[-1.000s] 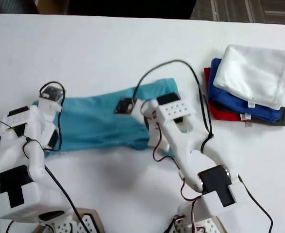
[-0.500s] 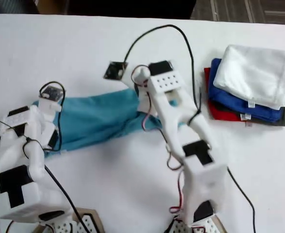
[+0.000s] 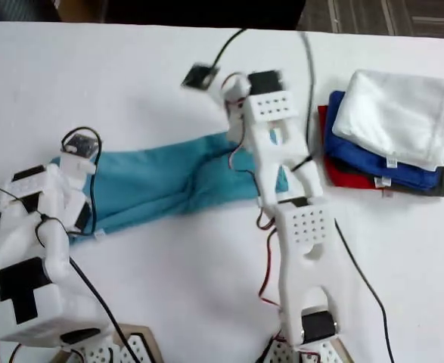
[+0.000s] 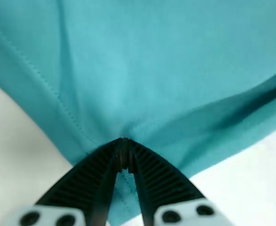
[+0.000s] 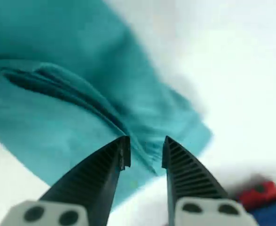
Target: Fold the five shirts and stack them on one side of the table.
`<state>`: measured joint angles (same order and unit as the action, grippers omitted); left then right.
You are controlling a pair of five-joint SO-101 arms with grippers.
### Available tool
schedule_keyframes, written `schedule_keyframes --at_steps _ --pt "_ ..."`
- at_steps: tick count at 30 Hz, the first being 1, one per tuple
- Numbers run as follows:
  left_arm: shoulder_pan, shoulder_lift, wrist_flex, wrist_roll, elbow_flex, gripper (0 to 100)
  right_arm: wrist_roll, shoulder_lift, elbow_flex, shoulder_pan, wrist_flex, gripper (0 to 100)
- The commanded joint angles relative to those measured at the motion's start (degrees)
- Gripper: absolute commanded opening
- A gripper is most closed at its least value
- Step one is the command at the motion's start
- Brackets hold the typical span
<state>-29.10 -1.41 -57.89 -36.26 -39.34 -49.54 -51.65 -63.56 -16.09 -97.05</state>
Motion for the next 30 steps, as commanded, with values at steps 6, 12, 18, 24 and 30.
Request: schedule_keyframes --at_steps 6,12,18,24,30 --pt "-0.26 0.18 2.37 0.53 -0.13 3 7.03 6.02 -3.34 3.30 -1.36 9.0" --pt "-0.35 0.18 2.37 0.53 -0.13 3 12.04 21.32 21.98 -0.57 -1.27 5.9" --pt "-0.26 0.53 2.37 0.53 0.31 3 13.98 36.97 48.18 1.80 -0.22 6.0" --pt "0.79 5.01 -5.63 5.19 5.93 3 13.54 56.31 71.82 9.10 7.87 5.9" --pt "0.79 10.29 -12.40 11.78 13.05 3 13.45 65.80 100.04 10.77 23.52 5.9"
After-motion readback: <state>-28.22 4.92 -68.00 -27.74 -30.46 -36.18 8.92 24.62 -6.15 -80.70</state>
